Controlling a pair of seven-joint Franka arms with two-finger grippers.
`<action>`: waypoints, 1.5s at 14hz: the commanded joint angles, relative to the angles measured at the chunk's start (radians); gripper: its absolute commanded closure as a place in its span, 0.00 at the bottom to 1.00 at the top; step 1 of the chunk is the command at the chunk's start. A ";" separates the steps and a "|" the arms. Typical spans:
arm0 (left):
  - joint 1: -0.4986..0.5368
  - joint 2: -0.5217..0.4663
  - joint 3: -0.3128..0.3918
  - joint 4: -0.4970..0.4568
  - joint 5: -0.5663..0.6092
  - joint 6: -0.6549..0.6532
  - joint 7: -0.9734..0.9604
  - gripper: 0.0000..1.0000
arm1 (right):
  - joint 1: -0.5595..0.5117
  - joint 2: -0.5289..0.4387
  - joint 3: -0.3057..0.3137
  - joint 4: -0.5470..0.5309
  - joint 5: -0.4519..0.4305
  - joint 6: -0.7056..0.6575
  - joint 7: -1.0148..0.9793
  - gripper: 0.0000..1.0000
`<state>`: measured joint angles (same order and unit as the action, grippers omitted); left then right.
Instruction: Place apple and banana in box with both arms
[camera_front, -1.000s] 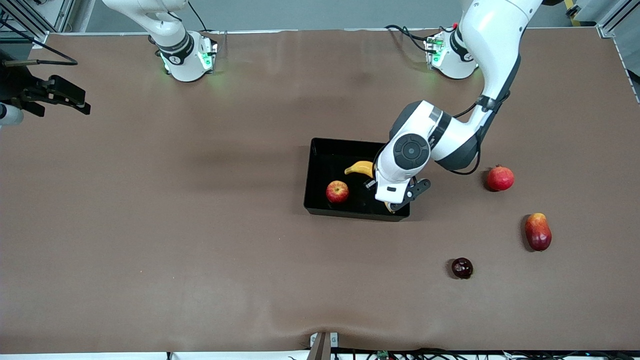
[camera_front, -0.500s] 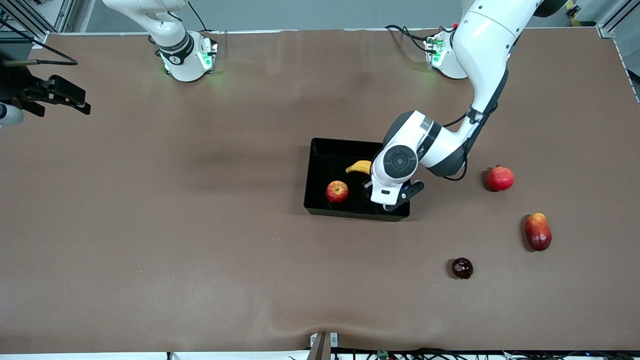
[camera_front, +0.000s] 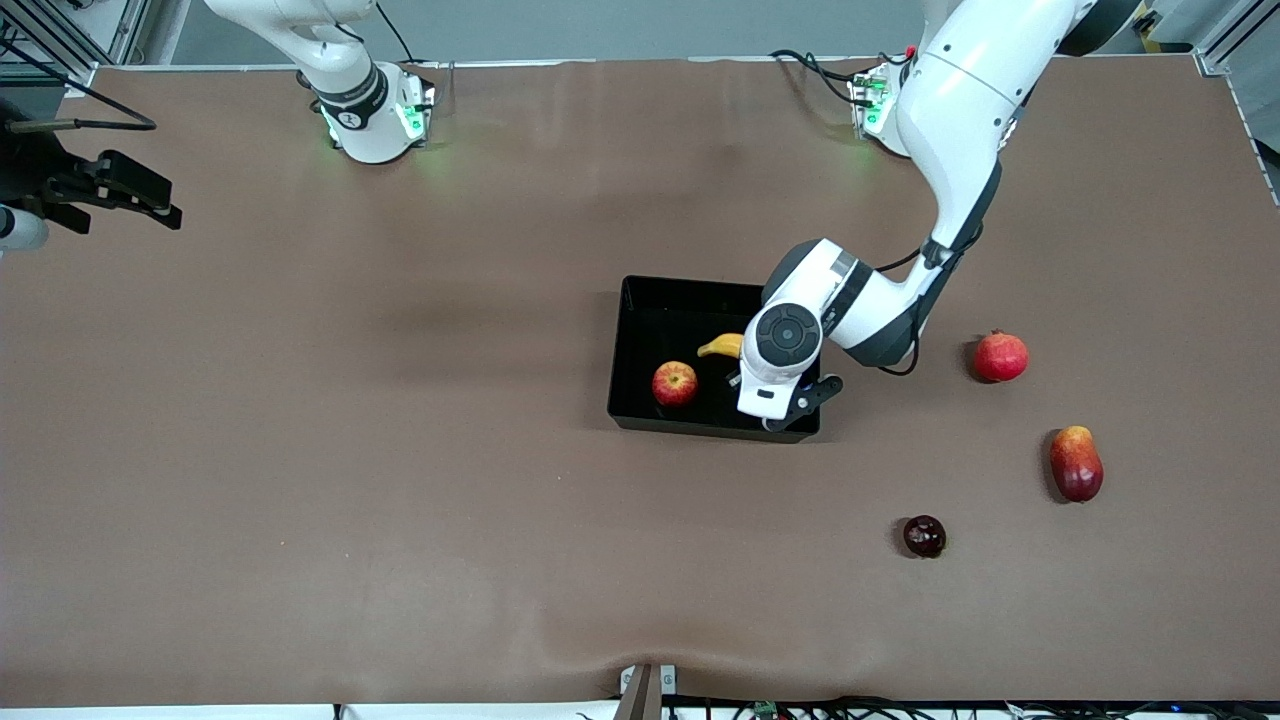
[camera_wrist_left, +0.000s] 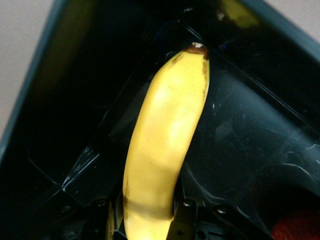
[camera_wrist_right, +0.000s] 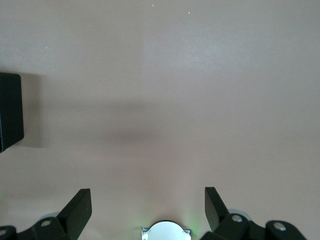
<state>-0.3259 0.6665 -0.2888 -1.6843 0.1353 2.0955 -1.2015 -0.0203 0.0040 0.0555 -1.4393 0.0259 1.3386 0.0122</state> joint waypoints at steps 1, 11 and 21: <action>-0.007 0.005 0.008 0.028 0.020 0.001 -0.013 0.26 | -0.017 -0.007 0.013 0.000 0.000 0.004 -0.011 0.00; 0.054 -0.168 0.014 0.287 0.033 -0.345 0.026 0.00 | -0.013 -0.007 0.015 -0.003 0.000 0.019 -0.011 0.00; 0.404 -0.455 0.008 0.284 0.015 -0.494 0.683 0.00 | -0.013 -0.007 0.017 -0.004 0.000 0.019 -0.011 0.00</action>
<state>0.0527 0.2708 -0.2712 -1.3804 0.1540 1.6471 -0.5912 -0.0202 0.0041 0.0596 -1.4394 0.0259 1.3545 0.0116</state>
